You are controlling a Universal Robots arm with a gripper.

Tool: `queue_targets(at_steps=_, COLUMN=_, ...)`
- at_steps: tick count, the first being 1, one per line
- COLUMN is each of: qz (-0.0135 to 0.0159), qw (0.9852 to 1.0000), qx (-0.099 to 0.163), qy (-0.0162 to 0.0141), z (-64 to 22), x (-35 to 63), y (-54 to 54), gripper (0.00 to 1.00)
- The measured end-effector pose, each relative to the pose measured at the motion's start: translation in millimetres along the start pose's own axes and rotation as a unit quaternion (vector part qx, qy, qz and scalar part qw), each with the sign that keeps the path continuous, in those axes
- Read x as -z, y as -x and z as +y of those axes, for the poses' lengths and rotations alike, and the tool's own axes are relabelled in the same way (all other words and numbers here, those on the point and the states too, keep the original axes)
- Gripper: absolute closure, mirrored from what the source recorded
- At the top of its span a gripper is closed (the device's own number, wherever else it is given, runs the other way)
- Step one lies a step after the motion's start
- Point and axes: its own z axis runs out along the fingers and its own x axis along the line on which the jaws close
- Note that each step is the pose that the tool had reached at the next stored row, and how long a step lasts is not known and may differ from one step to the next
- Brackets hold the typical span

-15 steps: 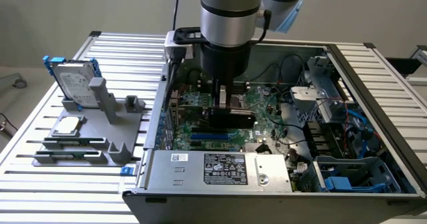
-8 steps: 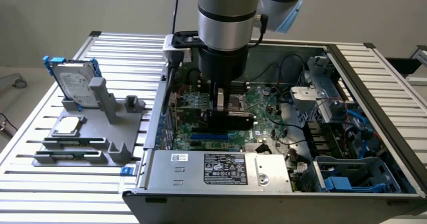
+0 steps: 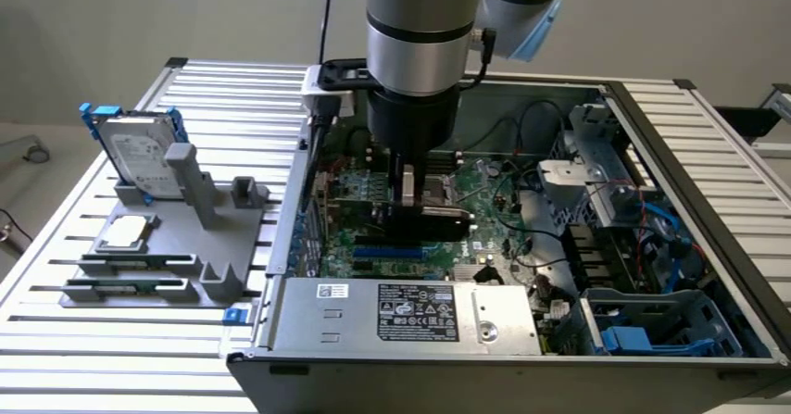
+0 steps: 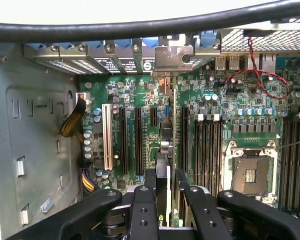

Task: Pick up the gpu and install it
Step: 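Insert the gpu into the slot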

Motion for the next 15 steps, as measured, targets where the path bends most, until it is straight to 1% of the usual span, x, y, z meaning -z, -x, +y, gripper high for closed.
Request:
queue_targets(at_steps=10, qz=-0.0011, qw=1.0000, qx=0.000, qy=0.0001, z=0.4, x=-1.1, y=1.6, gripper=0.74)
queue_targets(at_steps=15, qz=-0.0017, qw=1.0000, qx=0.000, qy=0.0000, z=1.4, x=-3.2, y=1.5, gripper=0.74)
